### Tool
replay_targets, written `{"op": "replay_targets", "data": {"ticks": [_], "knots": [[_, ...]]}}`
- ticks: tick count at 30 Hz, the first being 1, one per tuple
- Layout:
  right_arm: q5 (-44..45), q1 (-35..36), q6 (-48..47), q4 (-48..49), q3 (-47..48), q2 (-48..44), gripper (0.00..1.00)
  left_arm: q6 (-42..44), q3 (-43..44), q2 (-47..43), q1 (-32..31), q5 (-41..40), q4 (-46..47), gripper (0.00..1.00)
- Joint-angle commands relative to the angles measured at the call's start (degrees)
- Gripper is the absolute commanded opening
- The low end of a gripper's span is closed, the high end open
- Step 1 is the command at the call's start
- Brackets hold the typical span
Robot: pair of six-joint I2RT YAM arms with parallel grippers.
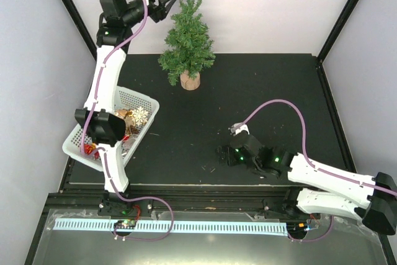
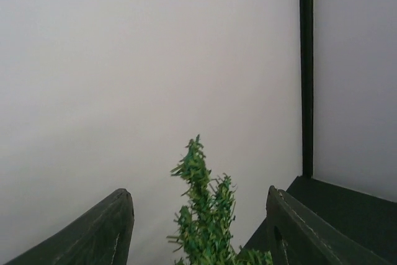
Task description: Decorate the small christmas tree
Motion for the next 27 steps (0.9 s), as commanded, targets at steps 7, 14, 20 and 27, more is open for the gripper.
{"op": "replay_targets", "data": {"ticks": [7,14,20,27], "knots": [[-5.66,-4.89,-3.51,2.18,4.15,6.64,0.92,-3.87,10.86,10.14,-2.56,0.85,6.54,0.57],[-7.65,-7.09,-4.11,3.87,4.31,10.66,0.92,-5.55,13.84,15.78,-2.9,1.29,9.86,0.55],[-8.94,-8.25,-4.68,5.05,5.1,14.49,0.91,-8.16,16.47,19.26,-3.11,2.03,13.53,0.55],[-10.73,-9.16,-4.72,6.53,5.12,17.68,0.92,-10.16,18.93,21.56,-3.53,2.95,15.5,0.55]]}}
